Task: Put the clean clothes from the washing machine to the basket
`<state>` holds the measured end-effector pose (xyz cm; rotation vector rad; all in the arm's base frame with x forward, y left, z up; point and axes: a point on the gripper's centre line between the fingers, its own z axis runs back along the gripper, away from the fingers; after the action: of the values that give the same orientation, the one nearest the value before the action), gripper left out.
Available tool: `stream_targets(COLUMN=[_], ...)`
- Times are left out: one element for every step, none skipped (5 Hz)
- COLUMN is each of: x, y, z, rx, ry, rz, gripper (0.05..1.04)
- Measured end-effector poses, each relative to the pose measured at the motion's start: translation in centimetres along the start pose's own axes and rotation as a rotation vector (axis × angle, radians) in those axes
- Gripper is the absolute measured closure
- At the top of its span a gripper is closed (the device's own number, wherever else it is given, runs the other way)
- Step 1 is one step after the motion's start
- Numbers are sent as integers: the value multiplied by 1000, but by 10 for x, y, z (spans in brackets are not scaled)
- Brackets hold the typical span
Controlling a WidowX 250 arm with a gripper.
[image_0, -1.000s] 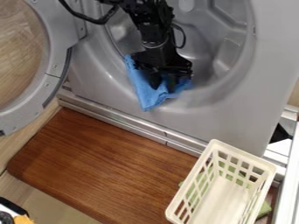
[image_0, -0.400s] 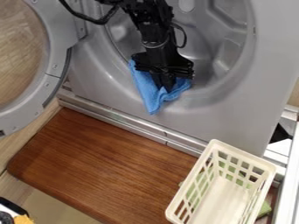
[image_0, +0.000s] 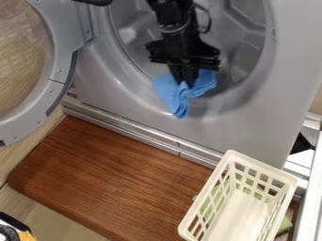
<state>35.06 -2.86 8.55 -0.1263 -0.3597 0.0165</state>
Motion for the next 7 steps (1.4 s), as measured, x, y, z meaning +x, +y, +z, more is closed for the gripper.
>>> stream_targets(x=[-19, -39, -62, -79, -96, -109, -123], y=[-27, -58, -86, -108, -123, -128, -126], z=[19, 20, 12, 8, -5, -12, -26], rx=[-40, -85, -111, -140, -157, -150, -137], ry=[-13, 0, 31, 46, 89, 126, 185], rz=[-38, -111, -195, -266, -315, -331, -349], gripper=[1020, 1020, 1020, 1020, 1020, 1020, 1020])
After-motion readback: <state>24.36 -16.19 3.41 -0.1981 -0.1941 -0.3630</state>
